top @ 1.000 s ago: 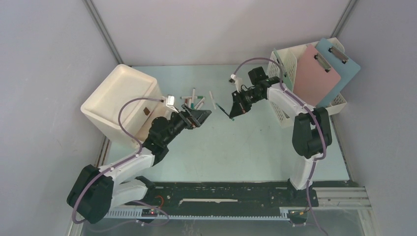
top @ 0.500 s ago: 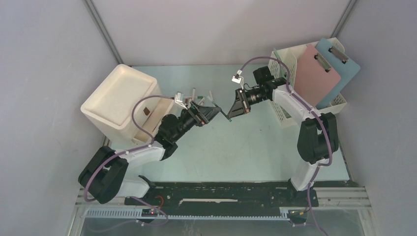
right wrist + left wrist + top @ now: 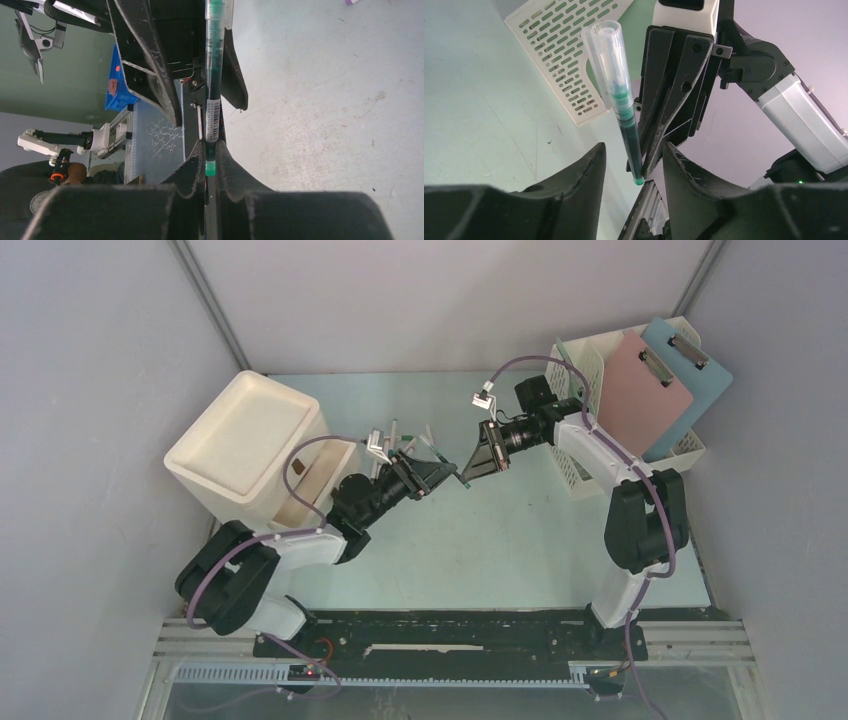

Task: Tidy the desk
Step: Place the stationery in the drawer.

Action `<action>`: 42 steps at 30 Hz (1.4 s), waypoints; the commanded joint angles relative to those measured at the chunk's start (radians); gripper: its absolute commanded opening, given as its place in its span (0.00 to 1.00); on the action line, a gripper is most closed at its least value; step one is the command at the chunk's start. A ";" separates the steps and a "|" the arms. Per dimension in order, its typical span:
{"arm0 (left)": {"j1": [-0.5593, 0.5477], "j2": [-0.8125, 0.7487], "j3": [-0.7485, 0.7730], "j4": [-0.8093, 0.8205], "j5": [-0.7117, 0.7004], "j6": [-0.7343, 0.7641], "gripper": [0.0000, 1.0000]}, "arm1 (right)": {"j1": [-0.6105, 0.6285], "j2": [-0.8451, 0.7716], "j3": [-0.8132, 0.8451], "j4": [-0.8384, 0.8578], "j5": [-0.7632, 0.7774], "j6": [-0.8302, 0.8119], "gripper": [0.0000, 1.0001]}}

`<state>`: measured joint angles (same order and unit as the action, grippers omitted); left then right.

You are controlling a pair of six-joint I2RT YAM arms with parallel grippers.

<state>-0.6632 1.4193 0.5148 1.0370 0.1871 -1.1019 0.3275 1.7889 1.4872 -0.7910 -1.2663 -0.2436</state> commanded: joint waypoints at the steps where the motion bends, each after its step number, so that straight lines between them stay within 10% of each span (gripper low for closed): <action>1: -0.011 0.017 0.046 0.072 0.019 -0.015 0.43 | 0.005 -0.046 -0.002 0.010 -0.032 0.010 0.00; 8: -0.014 0.030 0.040 0.090 0.031 -0.016 0.00 | 0.026 -0.050 -0.005 0.012 -0.022 0.009 0.00; 14: -0.019 0.015 0.006 0.118 0.035 0.000 0.00 | 0.055 -0.065 -0.010 0.016 0.020 -0.007 0.01; 22: -0.018 -0.075 -0.054 0.053 0.018 0.098 0.00 | 0.067 -0.076 -0.008 -0.004 0.065 -0.054 0.44; 42: 0.002 -0.600 0.029 -0.956 -0.255 0.623 0.00 | 0.015 -0.123 0.004 -0.121 0.074 -0.260 0.60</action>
<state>-0.6701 0.8768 0.4644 0.3222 0.0296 -0.6331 0.3504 1.7119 1.4769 -0.8837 -1.1793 -0.4480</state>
